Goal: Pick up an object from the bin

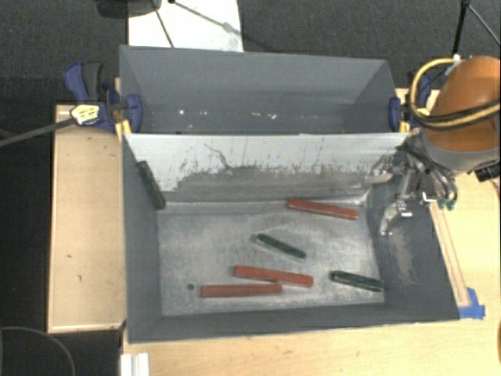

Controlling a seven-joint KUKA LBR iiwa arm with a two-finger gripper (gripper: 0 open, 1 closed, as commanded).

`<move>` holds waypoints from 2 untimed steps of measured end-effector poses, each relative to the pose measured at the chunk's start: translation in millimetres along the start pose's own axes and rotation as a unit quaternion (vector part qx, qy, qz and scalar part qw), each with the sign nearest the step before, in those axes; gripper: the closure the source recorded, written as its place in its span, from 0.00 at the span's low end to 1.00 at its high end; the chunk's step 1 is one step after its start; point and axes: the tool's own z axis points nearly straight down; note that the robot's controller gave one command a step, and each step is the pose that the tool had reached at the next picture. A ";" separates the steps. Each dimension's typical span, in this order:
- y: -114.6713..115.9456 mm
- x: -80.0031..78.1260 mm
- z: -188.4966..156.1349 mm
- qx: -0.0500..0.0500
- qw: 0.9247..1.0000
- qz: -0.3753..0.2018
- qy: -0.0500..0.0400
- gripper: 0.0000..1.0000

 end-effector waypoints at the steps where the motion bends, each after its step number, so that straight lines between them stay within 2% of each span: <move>1: 0.4 -1.8 -4.9 0.001 1.000 -0.002 -0.004 0.00; 2: 14.5 16.2 61.6 0.001 1.000 -0.020 -0.006 0.00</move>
Offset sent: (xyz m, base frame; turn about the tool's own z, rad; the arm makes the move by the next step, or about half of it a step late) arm -0.0285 0.0234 -0.1012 -0.0692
